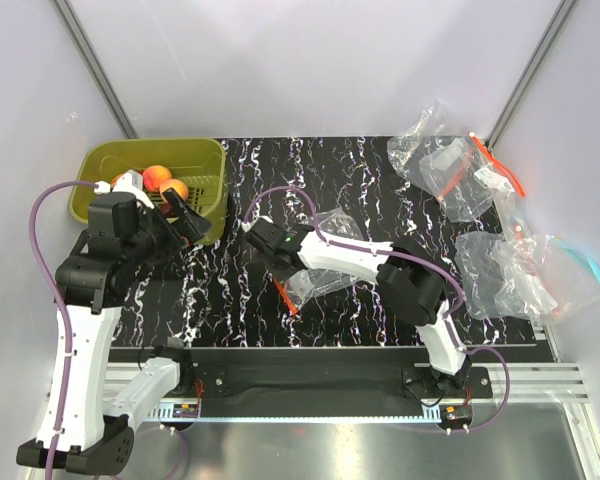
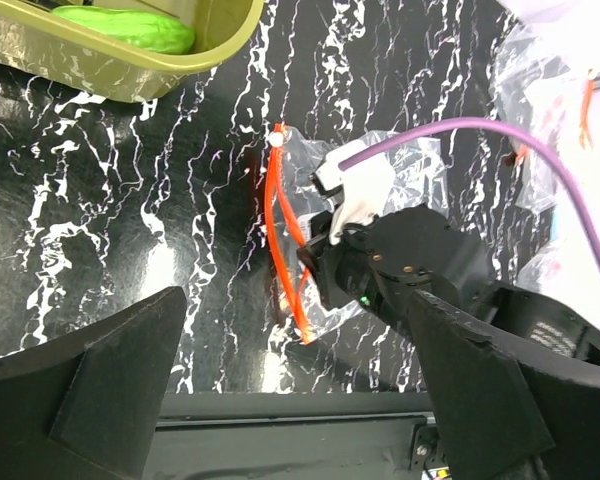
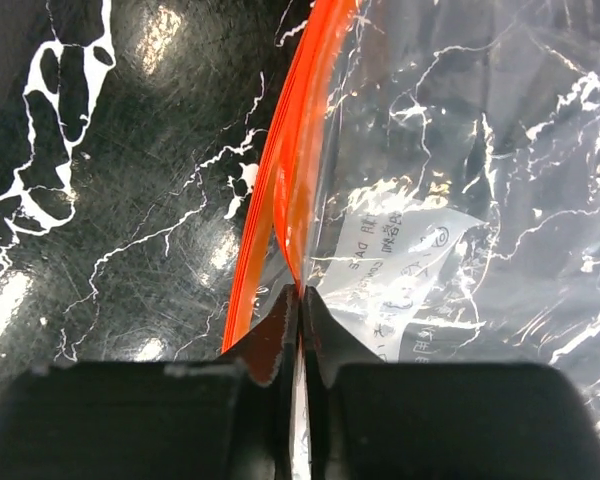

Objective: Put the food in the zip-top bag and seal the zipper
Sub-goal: Pick up the zipper food storage bag at the center of the board, then open the zipper of the food storage bag at the center of the board.

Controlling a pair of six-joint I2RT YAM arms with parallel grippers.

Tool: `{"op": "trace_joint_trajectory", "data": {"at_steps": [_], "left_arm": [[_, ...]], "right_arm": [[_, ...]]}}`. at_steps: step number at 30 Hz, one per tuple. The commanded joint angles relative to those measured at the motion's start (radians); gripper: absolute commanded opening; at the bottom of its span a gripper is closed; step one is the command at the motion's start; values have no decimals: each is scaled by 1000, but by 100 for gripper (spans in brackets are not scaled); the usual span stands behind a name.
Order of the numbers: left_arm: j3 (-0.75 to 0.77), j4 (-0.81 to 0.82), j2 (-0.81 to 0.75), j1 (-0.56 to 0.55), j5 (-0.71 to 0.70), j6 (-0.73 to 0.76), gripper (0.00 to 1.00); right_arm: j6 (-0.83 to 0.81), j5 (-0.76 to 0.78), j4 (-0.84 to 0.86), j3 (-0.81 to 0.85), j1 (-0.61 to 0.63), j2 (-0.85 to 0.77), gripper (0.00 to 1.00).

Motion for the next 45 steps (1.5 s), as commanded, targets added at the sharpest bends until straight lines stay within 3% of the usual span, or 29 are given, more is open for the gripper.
{"op": "trace_joint_trajectory", "data": {"at_steps": [1, 6, 13, 18, 26, 28, 45], "left_arm": [[24, 8, 18, 5, 23, 47, 99], [-84, 70, 13, 5, 93, 29, 99], [-259, 279, 2, -10, 286, -20, 98], [-278, 409, 81, -72, 357, -103, 98], [-149, 479, 280, -184, 258, -91, 99], [-149, 467, 306, -185, 247, -88, 93], [-203, 574, 420, -227, 207, -88, 75]], "right_arm": [[26, 14, 8, 37, -6, -102, 2], [102, -61, 29, -9, -55, -233, 0], [162, -207, 104, -105, -150, -399, 0], [153, -250, 132, -122, -149, -445, 0], [141, -279, 132, -122, -150, -471, 0], [139, -273, 132, -118, -150, -475, 0], [132, -314, 119, -107, -193, -505, 0]]}}
